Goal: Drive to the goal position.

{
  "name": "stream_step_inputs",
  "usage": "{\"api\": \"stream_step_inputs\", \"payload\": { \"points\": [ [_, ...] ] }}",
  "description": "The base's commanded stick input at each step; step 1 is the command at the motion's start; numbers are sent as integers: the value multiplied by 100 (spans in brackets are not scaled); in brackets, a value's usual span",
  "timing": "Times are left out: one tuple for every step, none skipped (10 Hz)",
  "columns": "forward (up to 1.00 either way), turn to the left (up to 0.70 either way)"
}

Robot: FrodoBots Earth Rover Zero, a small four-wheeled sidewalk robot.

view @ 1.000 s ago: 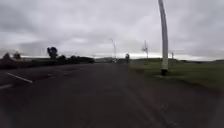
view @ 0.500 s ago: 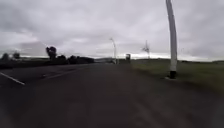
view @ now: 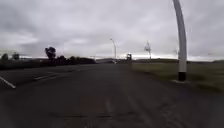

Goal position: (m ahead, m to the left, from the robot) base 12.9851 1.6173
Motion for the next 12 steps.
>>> {"api": "stream_step_inputs", "payload": {
  "points": [
    [100, 0],
    [100, 0],
    [100, 0],
    [100, 0],
    [100, 0],
    [100, 0],
    [100, 0],
    [100, 0],
    [100, 0],
    [100, 0],
    [100, 0],
    [100, 0]
  ]
}}
